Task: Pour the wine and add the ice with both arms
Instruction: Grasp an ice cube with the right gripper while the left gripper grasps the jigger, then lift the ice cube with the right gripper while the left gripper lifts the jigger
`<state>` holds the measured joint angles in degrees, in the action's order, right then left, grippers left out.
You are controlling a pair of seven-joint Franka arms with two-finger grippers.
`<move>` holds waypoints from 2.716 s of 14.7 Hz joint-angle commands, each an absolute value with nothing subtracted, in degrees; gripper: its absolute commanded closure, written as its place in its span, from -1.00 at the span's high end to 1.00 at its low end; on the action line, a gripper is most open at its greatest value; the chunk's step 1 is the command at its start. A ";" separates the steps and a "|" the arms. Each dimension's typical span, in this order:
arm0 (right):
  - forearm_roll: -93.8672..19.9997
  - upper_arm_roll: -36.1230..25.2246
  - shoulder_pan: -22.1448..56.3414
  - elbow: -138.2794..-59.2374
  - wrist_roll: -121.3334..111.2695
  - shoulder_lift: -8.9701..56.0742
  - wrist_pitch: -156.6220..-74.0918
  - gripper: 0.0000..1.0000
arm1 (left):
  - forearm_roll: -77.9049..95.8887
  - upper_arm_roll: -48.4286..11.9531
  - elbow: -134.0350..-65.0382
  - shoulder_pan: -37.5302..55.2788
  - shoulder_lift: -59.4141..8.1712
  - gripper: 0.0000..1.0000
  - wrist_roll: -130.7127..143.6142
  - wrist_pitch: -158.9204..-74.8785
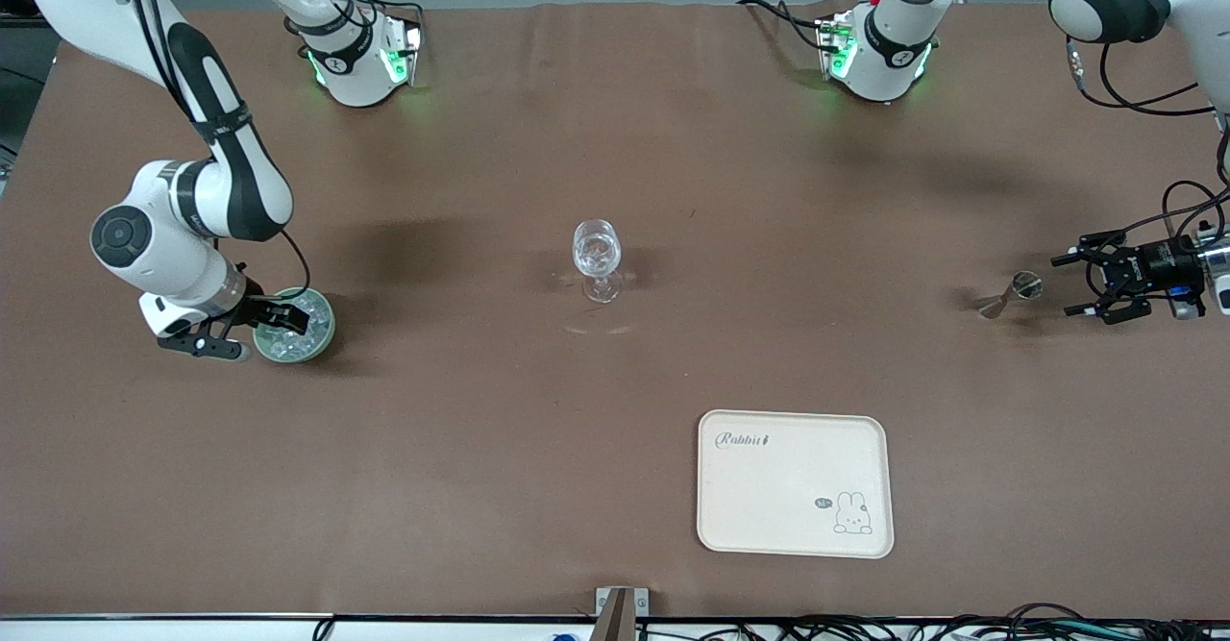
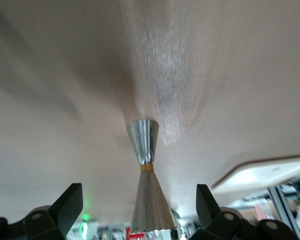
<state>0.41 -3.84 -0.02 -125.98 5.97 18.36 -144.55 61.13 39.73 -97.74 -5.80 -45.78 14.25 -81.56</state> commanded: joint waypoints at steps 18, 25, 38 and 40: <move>-0.18 -3.69 1.05 -128.23 6.68 18.63 -145.63 0.14 | 70.04 37.71 -98.17 -5.89 -52.21 0.77 19.69 -75.32; -0.26 -3.60 0.97 -128.15 6.77 18.63 -145.37 -0.66 | 70.75 37.35 -99.05 -5.71 -52.21 0.70 19.42 -75.41; -0.26 -3.60 0.88 -124.29 6.94 18.46 -140.12 -0.88 | 70.23 37.62 -98.61 -6.06 -51.68 -0.94 21.71 -71.99; -0.26 -3.60 0.88 -121.39 6.94 18.46 -135.28 -0.88 | 70.31 37.53 -98.35 -6.07 -51.68 -0.99 21.88 -71.98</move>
